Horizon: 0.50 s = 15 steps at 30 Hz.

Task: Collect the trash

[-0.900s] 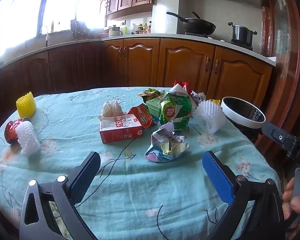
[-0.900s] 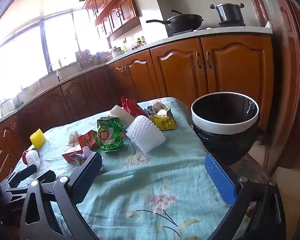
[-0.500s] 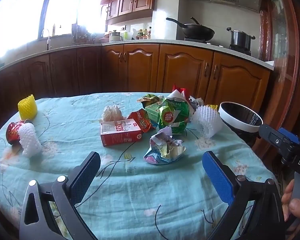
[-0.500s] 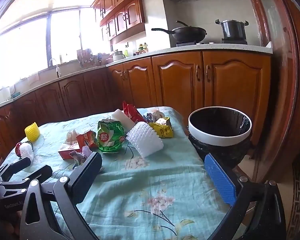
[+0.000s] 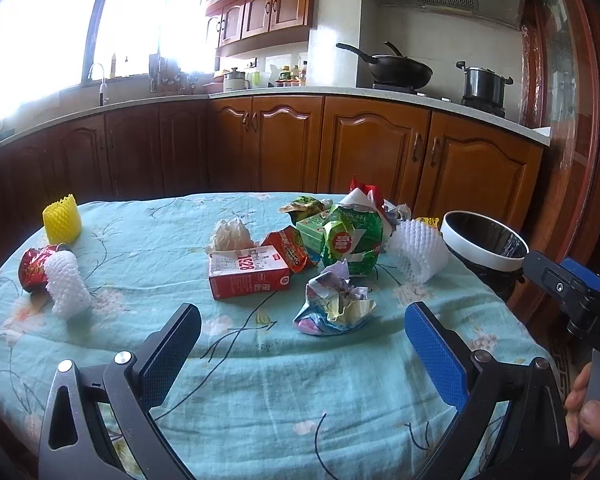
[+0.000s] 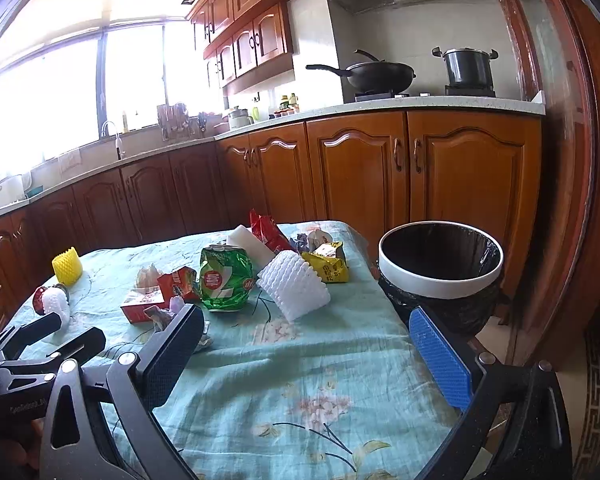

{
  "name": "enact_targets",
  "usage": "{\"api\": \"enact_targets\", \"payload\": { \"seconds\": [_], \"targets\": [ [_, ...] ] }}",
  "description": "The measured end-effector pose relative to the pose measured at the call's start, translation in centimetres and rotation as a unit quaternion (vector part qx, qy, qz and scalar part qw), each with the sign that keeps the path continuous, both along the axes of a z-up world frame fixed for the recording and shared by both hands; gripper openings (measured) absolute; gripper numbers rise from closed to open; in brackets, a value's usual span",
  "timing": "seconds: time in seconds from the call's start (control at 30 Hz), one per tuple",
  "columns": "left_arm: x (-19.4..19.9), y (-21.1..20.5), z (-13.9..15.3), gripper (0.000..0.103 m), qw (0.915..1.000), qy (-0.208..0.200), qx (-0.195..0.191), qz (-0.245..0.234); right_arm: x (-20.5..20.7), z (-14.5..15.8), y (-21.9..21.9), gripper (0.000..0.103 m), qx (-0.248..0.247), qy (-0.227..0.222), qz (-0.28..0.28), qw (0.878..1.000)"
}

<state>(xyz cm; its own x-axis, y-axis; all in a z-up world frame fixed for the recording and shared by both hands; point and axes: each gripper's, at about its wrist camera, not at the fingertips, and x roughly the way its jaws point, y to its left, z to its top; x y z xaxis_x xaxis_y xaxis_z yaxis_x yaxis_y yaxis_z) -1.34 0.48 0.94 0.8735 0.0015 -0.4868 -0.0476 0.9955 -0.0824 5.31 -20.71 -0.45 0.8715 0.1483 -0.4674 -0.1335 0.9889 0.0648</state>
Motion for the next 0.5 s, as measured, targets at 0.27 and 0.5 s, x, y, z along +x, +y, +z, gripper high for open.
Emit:
{"api": "enact_targets", "payload": {
  "seconds": [0.27,0.5],
  "targets": [
    [0.0,-0.1,-0.3,0.102,1.0000,-0.001,0.001,0.001,-0.1,0.2,0.2,0.103,0.001,-0.002,0.005,1.000],
    [-0.5,-0.3,-0.3,0.102,1.0000,-0.003,0.001,0.001,-0.2,0.2,0.5,0.103,0.002,0.000,0.015,1.000]
  ]
}}
